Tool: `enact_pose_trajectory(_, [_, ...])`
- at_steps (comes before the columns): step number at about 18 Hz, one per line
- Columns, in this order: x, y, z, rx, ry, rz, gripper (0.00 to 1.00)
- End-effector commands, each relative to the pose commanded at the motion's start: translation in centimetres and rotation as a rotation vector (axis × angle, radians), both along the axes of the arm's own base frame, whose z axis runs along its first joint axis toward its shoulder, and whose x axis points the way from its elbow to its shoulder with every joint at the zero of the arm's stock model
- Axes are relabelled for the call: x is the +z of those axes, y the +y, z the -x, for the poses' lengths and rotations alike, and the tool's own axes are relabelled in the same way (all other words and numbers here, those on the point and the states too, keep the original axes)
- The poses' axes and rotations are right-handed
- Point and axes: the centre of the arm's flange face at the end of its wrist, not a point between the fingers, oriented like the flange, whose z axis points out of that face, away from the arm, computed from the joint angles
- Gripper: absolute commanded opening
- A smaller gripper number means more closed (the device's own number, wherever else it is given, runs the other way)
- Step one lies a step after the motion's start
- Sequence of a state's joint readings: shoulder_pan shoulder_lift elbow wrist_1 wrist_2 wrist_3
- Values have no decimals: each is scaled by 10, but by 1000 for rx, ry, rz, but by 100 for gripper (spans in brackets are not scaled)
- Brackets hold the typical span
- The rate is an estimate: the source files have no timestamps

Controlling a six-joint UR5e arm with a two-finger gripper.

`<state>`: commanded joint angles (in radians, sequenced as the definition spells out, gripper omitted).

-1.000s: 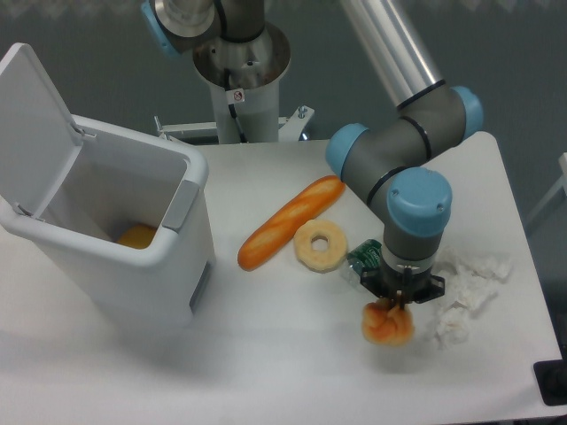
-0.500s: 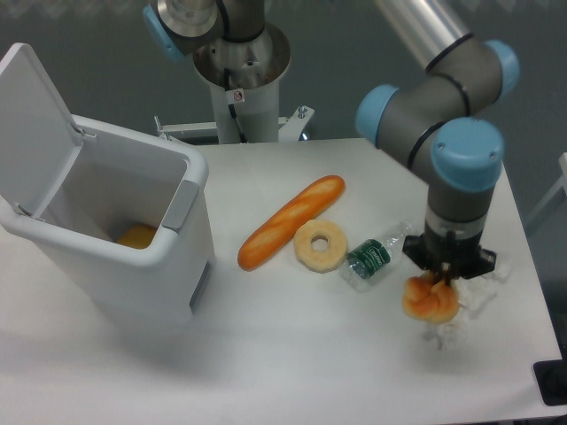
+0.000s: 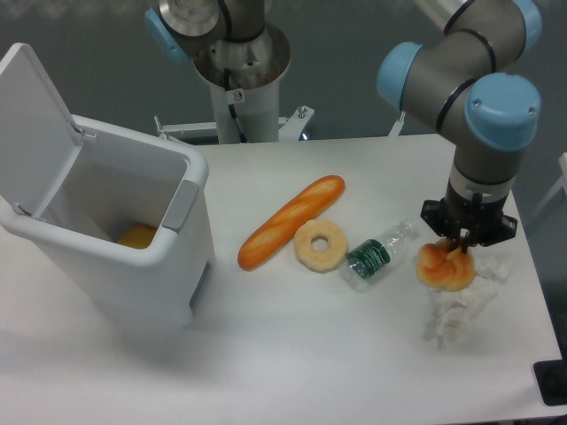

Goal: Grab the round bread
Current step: 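Lift the held bread roll and carry it toward the tissue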

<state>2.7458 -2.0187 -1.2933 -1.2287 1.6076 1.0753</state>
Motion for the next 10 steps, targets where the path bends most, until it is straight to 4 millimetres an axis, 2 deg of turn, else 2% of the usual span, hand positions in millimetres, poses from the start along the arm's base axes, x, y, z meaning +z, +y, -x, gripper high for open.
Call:
enact_pose_trajectory(5, [16,4,5,-46,-5,15,0])
enact_pose_trajectory(10, [20,3,2,-111,-19,43,0])
